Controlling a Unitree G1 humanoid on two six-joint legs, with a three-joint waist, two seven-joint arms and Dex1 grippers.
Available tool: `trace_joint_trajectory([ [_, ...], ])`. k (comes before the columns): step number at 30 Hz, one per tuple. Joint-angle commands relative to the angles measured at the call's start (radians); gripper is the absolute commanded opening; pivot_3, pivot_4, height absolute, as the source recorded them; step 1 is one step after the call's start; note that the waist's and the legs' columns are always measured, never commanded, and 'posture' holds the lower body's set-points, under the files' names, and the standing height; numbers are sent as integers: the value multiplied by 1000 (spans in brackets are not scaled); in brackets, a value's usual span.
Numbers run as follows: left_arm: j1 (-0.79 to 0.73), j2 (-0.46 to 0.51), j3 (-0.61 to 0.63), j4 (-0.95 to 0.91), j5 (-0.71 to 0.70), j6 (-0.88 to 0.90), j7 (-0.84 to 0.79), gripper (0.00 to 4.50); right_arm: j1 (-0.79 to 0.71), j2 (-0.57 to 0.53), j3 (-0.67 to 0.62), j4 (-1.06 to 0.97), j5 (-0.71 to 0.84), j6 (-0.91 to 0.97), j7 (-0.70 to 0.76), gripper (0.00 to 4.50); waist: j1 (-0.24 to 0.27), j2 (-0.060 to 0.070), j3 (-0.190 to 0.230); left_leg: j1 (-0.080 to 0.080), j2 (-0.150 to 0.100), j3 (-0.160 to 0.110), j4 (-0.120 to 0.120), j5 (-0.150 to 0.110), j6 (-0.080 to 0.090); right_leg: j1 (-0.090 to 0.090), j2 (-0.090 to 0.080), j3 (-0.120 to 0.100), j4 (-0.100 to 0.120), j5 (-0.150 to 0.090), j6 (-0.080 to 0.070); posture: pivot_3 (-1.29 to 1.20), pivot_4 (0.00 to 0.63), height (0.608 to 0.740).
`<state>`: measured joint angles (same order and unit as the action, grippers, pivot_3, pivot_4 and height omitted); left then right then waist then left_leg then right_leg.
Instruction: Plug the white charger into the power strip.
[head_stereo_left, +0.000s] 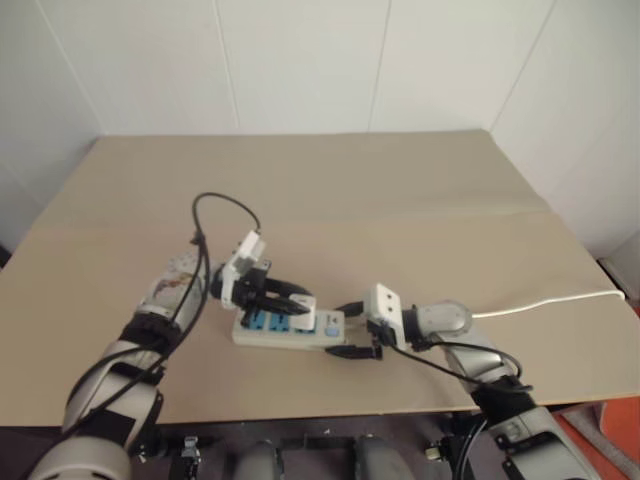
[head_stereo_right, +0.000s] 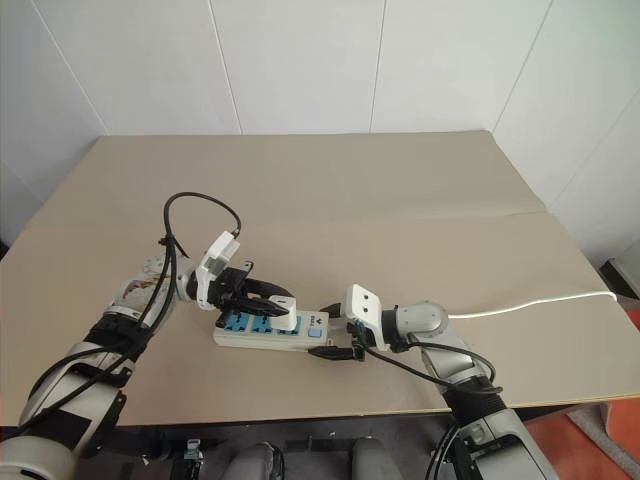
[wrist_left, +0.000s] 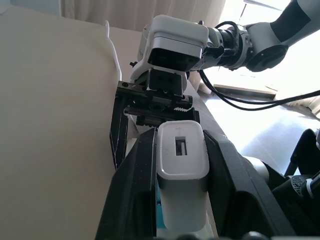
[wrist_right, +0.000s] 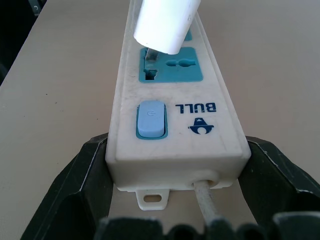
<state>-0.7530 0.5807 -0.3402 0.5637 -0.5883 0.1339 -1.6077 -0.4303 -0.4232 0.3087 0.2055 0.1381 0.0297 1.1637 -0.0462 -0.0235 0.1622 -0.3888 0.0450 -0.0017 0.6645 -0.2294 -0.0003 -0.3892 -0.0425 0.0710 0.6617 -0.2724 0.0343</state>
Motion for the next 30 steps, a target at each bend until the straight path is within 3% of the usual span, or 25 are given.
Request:
trace_joint_trajectory([
  [1, -18, -8, 4, -4, -19, -25, -7, 1017, 38, -6, 70, 19, -52, 32, 14, 3439, 0, 0, 0, 0, 0, 0, 0, 0, 0, 0, 0, 0, 0, 0, 0, 0, 150, 740],
  [19, -2, 2, -69, 13, 27, -139, -7, 1017, 45, -8, 72, 7, -53, 35, 15, 3439, 0, 0, 0, 0, 0, 0, -4, 0, 0, 0, 0, 0, -4, 0, -1, 0, 150, 740],
  [30, 74, -26, -24, 40, 89, -249, -7, 1017, 34, -4, 76, 25, -57, 12, 23, 3439, 0, 0, -1, 1, 0, 0, -4, 0, 0, 1, 0, 0, -4, 0, -1, 0, 150, 740],
])
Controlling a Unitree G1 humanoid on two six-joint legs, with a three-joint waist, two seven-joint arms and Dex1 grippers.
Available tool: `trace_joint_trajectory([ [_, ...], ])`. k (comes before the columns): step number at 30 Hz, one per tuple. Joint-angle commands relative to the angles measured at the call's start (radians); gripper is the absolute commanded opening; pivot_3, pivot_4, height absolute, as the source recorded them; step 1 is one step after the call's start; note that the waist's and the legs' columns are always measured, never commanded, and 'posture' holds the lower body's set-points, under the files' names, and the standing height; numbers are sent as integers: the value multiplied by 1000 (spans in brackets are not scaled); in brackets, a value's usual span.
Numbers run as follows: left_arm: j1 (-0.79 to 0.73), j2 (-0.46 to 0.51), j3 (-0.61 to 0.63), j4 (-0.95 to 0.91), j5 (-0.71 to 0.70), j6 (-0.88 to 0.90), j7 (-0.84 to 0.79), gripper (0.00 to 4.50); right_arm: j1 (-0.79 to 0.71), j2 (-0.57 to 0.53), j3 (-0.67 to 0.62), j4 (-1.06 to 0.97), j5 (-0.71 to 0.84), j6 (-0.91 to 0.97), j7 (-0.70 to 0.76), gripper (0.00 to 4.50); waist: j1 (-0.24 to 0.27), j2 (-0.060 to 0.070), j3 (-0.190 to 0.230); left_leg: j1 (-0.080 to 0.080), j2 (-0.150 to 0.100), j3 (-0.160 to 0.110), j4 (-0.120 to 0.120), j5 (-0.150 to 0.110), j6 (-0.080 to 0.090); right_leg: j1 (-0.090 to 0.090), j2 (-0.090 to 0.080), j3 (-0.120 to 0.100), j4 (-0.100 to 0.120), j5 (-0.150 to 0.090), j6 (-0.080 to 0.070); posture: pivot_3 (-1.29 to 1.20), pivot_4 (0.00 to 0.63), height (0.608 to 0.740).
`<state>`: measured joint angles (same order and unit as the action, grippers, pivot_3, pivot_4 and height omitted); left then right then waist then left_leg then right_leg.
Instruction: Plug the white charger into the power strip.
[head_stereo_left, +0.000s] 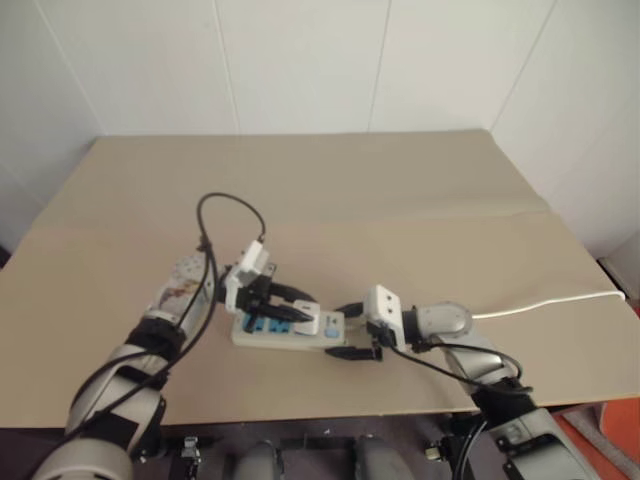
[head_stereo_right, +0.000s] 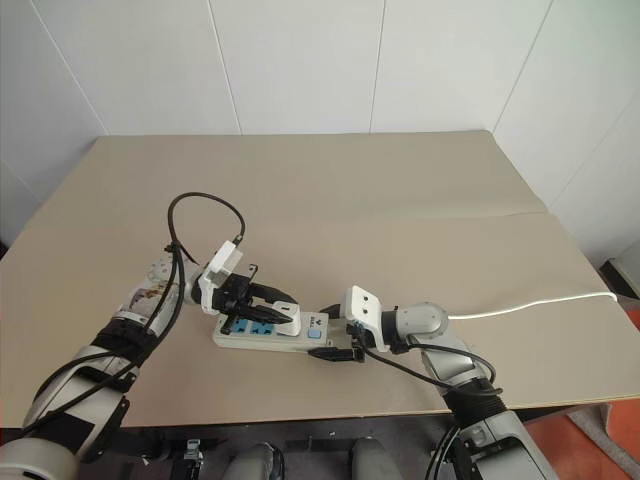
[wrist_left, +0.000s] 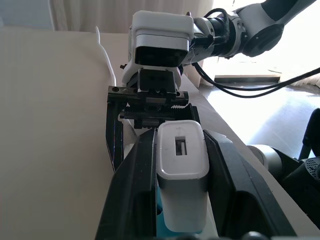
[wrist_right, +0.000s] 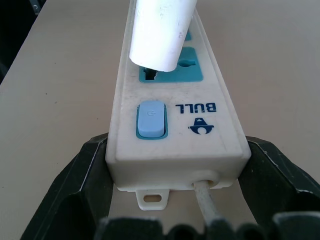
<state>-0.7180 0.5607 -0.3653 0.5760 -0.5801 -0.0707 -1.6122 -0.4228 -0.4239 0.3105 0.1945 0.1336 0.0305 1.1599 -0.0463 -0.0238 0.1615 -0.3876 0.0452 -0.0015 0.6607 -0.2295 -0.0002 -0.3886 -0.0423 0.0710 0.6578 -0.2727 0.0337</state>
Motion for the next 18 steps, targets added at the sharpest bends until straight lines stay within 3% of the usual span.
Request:
trace_joint_trajectory([
  [1, 49, -11, 6, 34, 96, -54, -2, 1017, 25, -3, 74, 38, -53, 9, 28, 3439, 1, 0, -1, 1, 0, 0, 0, 0, 0, 1, 0, 0, 0, 0, 0, 0, 150, 740],
  [18, 123, -63, 66, 125, 261, -186, 11, 1017, 14, -4, 71, 49, -47, -6, 35, 3439, 4, 0, -28, 7, 0, 0, -1, 0, 0, 6, 0, 0, 0, -5, 5, 0, 150, 740],
])
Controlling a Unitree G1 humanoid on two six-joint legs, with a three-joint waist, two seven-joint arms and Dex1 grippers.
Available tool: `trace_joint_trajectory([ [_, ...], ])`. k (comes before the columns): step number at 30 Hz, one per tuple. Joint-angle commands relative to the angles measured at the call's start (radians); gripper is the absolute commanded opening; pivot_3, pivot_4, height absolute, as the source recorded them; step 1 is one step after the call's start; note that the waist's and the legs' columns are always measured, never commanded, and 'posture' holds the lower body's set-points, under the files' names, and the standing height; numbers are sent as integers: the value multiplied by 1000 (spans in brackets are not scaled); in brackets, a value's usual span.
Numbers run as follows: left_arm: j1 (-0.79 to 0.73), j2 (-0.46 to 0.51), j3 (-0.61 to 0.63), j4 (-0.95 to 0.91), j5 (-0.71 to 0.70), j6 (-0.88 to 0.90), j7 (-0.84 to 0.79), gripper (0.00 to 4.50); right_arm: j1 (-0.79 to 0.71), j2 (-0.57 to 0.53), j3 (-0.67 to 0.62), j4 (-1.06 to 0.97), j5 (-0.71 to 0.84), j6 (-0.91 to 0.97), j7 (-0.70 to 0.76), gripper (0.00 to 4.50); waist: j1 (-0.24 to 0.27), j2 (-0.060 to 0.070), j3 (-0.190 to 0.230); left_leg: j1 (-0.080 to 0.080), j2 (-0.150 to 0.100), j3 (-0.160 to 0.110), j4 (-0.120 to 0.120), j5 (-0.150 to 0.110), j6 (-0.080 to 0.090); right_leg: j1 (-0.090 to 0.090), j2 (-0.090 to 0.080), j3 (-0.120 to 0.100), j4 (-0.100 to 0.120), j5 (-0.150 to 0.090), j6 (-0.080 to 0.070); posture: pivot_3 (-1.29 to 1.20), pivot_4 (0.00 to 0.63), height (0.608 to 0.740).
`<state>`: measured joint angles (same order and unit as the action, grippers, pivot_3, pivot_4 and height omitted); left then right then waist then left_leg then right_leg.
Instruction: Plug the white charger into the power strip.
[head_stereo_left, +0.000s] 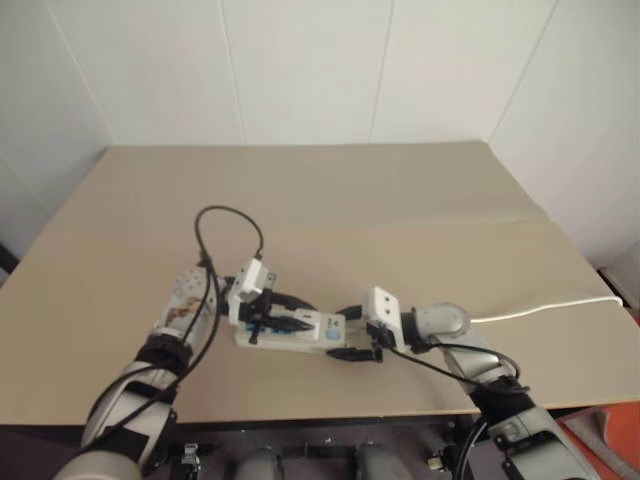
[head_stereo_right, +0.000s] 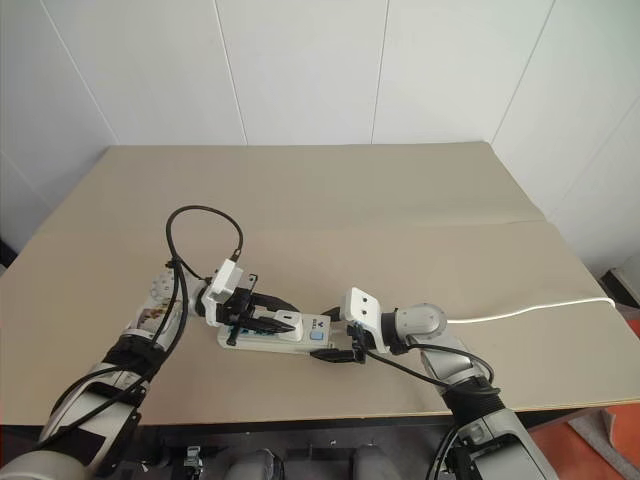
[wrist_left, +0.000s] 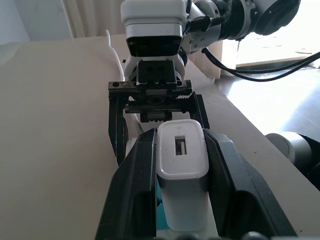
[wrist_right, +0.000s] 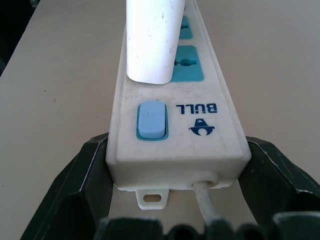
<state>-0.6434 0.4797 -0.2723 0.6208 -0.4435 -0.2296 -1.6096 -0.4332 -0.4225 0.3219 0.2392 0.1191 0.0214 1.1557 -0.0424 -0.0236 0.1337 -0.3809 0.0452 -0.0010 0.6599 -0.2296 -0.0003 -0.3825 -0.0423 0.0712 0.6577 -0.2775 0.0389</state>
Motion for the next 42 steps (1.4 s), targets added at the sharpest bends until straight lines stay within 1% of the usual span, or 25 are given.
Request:
trace_joint_trajectory([
  [1, 53, 14, -24, 82, 125, -27, 11, 1017, 24, -6, 59, 6, -33, 3, 39, 3439, 0, 1, -1, 0, 0, 0, 0, 0, 0, 1, 0, 0, 0, 0, 0, 0, 150, 740],
  [8, 67, 7, -10, 76, 136, -8, 25, 1017, 22, -8, 58, 13, -36, -1, 41, 3439, 0, 1, -1, 11, 0, 0, -2, -1, 0, 12, 0, 0, -3, -3, -2, 0, 150, 740],
  [14, 75, 14, 4, 75, 131, 12, 28, 1017, 17, -2, 61, 21, -42, -8, 38, 3439, 0, 1, -1, 12, 0, 0, -2, -2, 0, 13, 0, 0, -3, -4, -3, 0, 150, 740],
  [16, 84, 18, 7, 60, 114, 12, 7, 1756, 17, -2, 62, 24, -42, -11, 38, 3439, -2, 2, -1, 12, 0, 0, -2, -2, 0, 13, 0, 0, -3, -4, -3, 0, 150, 740],
  [20, 108, 27, 11, 21, 100, -7, -5, 2840, 12, -1, 63, 36, -44, -24, 38, 3439, -5, 1, -1, 12, 0, 0, -6, -2, 0, 11, 0, 0, -3, -6, -5, 0, 150, 740],
  [24, 131, 41, 3, -19, 99, -17, -5, 4053, 6, 1, 62, 49, -46, -33, 41, 3439, -6, 2, -1, 13, 1, 1, -14, -2, 0, 11, 0, 0, -7, -6, -5, 0, 150, 740],
  [26, 139, 53, 4, -40, 90, -9, -5, 4467, 1, 3, 63, 56, -48, -38, 44, 3439, -7, 2, -1, 13, 1, 1, -16, -2, 0, 11, 0, 0, -9, -6, -5, 0, 150, 740],
  [32, 134, 120, 17, -139, 46, 59, -5, 4467, -12, 8, 63, 67, -48, -37, 50, 3439, -10, 2, 0, 13, 1, 1, -16, -2, 0, 10, 0, 0, -10, -6, -5, 0, 150, 740],
  [34, 134, 186, 11, -212, -9, 112, -5, 4467, -8, 6, 61, 60, -46, -31, 53, 3439, -11, 0, 1, 12, 2, 1, -16, -2, 0, 10, 0, 0, -10, -6, -5, 0, 150, 740],
  [36, 126, 235, 65, -271, -76, 164, -5, 4467, -3, 11, 48, 52, -41, -19, 33, 3439, -13, -2, 4, 11, 2, 1, -17, -2, 0, 8, 0, 0, -10, -6, -6, 0, 150, 740],
  [38, 118, 274, 118, -299, -124, 195, -5, 4467, -2, 17, 32, 45, -29, 5, 17, 3439, -11, -3, 4, 4, 3, 1, -17, -2, 0, 0, 1, 0, -9, -5, -7, 0, 150, 740],
  [40, 109, 318, 184, -312, -153, 216, -5, 4500, 5, 7, 23, 22, -14, 17, 28, 4163, -11, -3, 5, -1, 3, 1, -16, -2, 0, -6, 1, 0, -8, -2, -12, 0, 150, 740],
  [41, 105, 337, 214, -313, -163, 224, -5, 4500, 9, 2, 18, 9, -4, 23, 33, 4367, -10, -3, 6, -3, 4, 0, -16, -2, 0, -7, 2, -1, -8, -1, -13, 0, 150, 740],
  [42, 101, 361, 250, -308, -166, 231, -5, 4500, 15, -7, 3, -11, 12, 31, 37, 4474, -10, -3, 8, -4, 4, 0, -16, -2, 0, -7, 2, -1, -8, -1, -14, 0, 150, 740],
])
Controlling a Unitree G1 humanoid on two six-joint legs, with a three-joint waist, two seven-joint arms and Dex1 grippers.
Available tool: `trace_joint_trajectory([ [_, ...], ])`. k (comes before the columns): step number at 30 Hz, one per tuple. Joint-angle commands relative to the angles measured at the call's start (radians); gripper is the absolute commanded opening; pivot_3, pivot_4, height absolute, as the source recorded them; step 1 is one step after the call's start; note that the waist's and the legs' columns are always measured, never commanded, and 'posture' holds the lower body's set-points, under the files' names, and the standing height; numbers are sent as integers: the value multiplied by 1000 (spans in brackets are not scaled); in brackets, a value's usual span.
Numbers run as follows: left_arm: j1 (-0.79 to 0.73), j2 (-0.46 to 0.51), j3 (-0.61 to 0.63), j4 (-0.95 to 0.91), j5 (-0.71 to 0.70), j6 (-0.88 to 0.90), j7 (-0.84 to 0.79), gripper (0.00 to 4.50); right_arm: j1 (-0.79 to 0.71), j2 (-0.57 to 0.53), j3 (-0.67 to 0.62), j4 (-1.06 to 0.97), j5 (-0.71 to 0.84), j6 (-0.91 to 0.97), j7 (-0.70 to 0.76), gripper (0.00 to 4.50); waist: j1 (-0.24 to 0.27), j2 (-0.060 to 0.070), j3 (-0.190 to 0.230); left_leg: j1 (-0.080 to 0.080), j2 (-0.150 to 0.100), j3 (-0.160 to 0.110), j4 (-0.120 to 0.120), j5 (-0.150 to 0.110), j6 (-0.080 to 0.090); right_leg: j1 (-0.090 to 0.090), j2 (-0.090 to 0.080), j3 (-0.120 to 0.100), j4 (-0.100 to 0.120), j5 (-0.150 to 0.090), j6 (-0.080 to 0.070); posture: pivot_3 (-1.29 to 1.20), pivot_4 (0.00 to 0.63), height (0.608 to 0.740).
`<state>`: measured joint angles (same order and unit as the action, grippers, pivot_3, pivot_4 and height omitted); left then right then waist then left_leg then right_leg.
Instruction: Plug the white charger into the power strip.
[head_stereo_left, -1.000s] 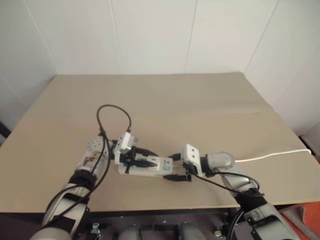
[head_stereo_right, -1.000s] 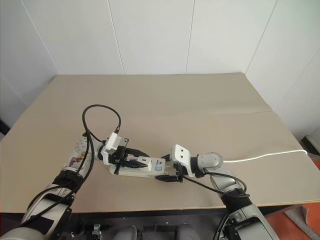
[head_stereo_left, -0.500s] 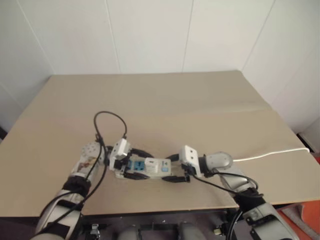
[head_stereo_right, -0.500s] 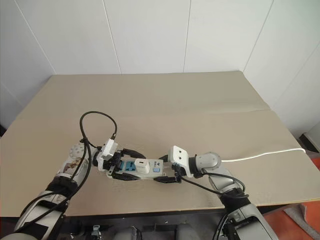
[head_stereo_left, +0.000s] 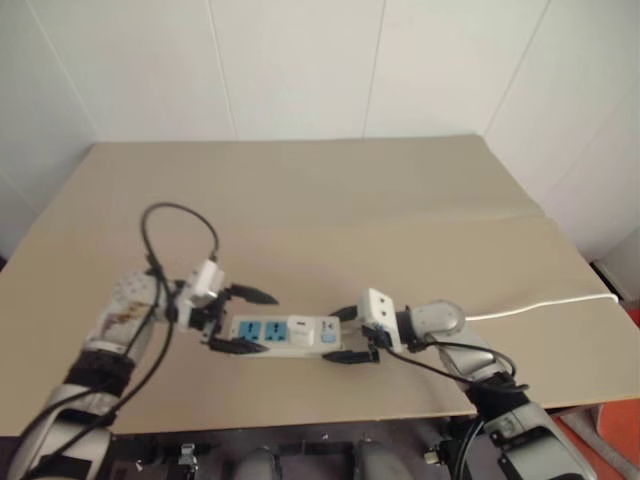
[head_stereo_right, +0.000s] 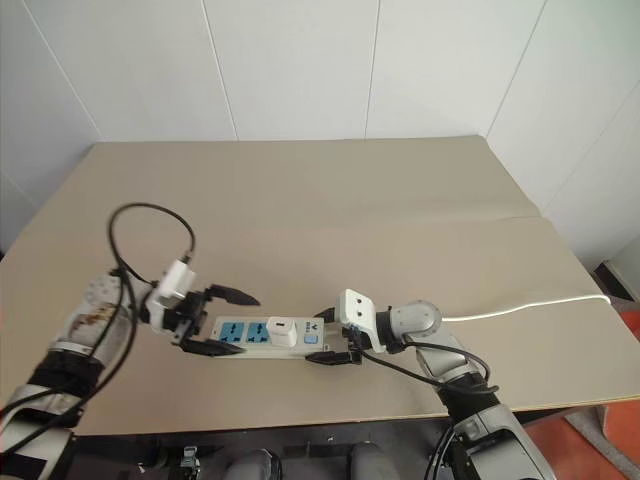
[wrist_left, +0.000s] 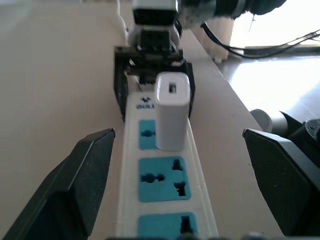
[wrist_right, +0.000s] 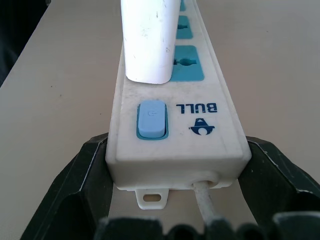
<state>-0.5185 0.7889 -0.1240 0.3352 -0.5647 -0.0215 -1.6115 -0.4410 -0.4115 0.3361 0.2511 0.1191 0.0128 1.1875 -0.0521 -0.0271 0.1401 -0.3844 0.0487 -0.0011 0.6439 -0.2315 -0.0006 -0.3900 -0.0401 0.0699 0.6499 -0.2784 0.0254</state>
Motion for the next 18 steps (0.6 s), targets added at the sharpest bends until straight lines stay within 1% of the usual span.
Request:
trace_joint_trajectory([
  [1, -21, 76, 131, -18, -44, 27, -3, 4500, 30, -31, -31, -45, 31, 48, 8, 4474, 1, 0, 3, 0, 0, 0, 0, 0, 0, -1, 0, 0, 0, 0, 0, 0, 150, 740],
  [4, 4, 117, 178, -24, -34, 30, -3, 4500, 45, -69, -80, -100, 76, 69, 11, 4474, 9, 1, 8, -4, 0, 0, 0, 0, 0, -3, 0, 0, -1, 0, 0, 0, 150, 740],
  [6, 52, 152, 199, -39, -33, 30, -3, 4500, 59, -125, -125, -156, 124, 84, 45, 4474, 15, 2, 11, -6, -1, 1, 0, 0, 0, -5, -1, 0, -2, 0, 0, 0, 150, 740],
  [8, 125, 189, 224, -57, -33, 26, -3, 4500, 72, -208, -173, -220, 176, 100, 105, 4474, 19, 3, 15, -9, -2, 1, 0, 0, 0, -7, -4, 0, -2, 0, 0, 0, 150, 740],
  [10, 198, 208, 257, -84, -33, 27, -3, 4500, 83, -280, -223, -275, 217, 98, 145, 4474, 21, 3, 19, -16, -2, 1, 1, 0, 0, -15, -4, 0, -1, 0, 0, 0, 150, 740],
  [13, 253, 207, 285, -117, -18, 30, 11, 4500, 99, -338, -280, -318, 275, 94, 182, 4474, 27, 1, 24, -20, -1, 1, 2, 0, 0, -18, -3, -2, -1, 0, 0, 0, 150, 740],
  [15, 263, 193, 288, -121, -5, 26, 33, 4500, 107, -364, -306, -330, 302, 94, 207, 4474, 31, 1, 24, -20, 0, 0, 2, 0, 0, -18, -1, -3, -1, 0, 0, 0, 150, 740],
  [18, 248, 179, 280, -103, 7, 31, 31, 4500, 103, -380, -302, -339, 283, 81, 202, 4474, 33, 2, 24, -19, 0, 1, 2, 0, 0, -18, -2, -2, 0, 1, -1, 0, 150, 740],
])
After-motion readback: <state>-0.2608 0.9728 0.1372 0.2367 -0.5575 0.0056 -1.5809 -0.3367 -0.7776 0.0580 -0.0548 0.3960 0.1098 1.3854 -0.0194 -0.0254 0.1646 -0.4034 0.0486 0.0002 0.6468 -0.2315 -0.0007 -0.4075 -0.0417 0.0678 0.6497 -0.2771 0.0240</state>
